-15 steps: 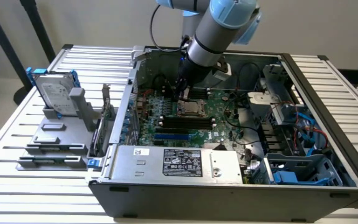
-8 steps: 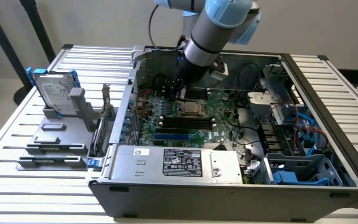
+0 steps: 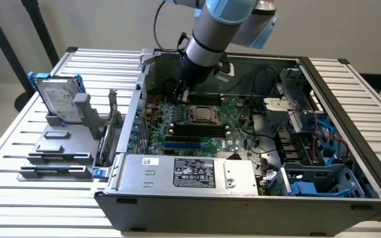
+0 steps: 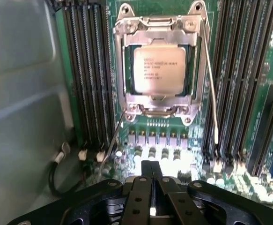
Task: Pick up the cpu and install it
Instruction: 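Install the first cpu locking lever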
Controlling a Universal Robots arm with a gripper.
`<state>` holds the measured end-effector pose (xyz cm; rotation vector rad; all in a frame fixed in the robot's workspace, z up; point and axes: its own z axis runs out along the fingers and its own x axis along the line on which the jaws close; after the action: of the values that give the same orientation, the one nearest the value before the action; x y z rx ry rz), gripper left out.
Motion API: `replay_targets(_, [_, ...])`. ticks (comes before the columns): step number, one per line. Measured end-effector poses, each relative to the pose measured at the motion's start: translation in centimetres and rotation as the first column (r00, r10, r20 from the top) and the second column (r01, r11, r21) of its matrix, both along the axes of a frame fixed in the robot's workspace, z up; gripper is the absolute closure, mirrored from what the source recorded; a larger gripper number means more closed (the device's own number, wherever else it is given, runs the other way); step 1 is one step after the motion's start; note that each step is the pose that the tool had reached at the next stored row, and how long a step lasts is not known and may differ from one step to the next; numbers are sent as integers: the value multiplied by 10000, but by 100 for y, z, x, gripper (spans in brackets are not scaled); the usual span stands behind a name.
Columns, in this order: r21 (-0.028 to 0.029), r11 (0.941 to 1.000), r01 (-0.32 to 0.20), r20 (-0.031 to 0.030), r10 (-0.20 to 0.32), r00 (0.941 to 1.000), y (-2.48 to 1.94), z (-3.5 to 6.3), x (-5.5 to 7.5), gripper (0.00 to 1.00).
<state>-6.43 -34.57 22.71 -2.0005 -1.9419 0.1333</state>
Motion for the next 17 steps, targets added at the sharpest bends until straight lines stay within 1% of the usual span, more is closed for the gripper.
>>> replay_targets(1, [41,10000,15,1,-15,10000,0,31,-14,89])
replay_targets(3, [106,9999,62,0,-62,10000,0,80,-34,89])
replay_targets(5, [157,9998,147,0,-147,9999,0,111,-43,89])
replay_targets(8, [164,9990,414,0,-414,9991,0,119,-49,89])
replay_targets(11, [164,9967,793,-1,-793,9969,0,119,-51,89])
replay_targets(14, [165,9923,1227,-1,-1227,9924,0,115,-53,89])
replay_targets(17, [164,9862,1649,-1,-1650,9863,0,106,-55,89])
